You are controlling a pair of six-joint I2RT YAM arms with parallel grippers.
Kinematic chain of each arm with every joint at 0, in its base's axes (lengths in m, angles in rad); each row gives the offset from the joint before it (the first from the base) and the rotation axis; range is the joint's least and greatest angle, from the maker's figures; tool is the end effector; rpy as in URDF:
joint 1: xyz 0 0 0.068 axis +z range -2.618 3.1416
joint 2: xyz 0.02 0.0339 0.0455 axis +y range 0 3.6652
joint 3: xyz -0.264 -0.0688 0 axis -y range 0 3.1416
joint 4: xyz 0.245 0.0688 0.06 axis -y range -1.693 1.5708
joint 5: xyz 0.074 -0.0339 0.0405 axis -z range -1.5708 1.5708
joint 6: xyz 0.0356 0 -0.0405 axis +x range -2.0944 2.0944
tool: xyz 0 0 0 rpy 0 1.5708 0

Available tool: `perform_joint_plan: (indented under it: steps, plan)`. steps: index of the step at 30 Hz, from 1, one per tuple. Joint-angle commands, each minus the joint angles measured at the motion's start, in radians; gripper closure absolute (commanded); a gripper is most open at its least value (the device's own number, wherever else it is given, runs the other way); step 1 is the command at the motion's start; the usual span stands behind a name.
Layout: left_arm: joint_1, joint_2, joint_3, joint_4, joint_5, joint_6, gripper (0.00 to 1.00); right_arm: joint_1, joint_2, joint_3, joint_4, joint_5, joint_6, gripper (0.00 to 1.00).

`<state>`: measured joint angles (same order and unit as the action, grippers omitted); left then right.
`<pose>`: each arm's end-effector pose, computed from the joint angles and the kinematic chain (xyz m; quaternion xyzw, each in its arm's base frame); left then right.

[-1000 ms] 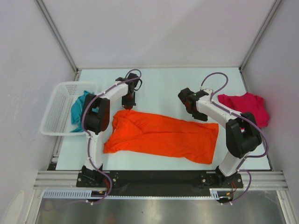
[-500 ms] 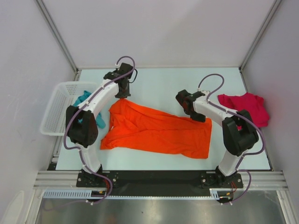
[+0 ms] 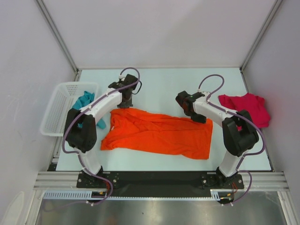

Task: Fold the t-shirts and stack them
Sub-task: Grap the side of the flattened tshirt furthest away from the robot with both arms

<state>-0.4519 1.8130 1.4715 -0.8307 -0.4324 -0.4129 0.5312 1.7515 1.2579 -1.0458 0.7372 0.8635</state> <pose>0.3443 -0.1506 0.2463 -0.0238 0.9580 0.1099 0.2637 0.2835 0.1388 0.2097 0.1598 0.9189 -0.2668 0.2426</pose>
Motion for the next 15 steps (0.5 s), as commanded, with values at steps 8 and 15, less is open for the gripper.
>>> perform_joint_plan:
  steps: [8, 15]
  plan:
    - [-0.019, -0.239, -0.27, 0.012, 0.126, -0.121, 1.0, 0.006, 0.0, 0.001, -0.006, 0.031, 0.016, 0.75]
    - [-0.027, -0.287, -0.33, -0.01, 0.17, -0.138, 0.99, 0.006, -0.009, 0.0, -0.003, 0.021, 0.016, 0.75]
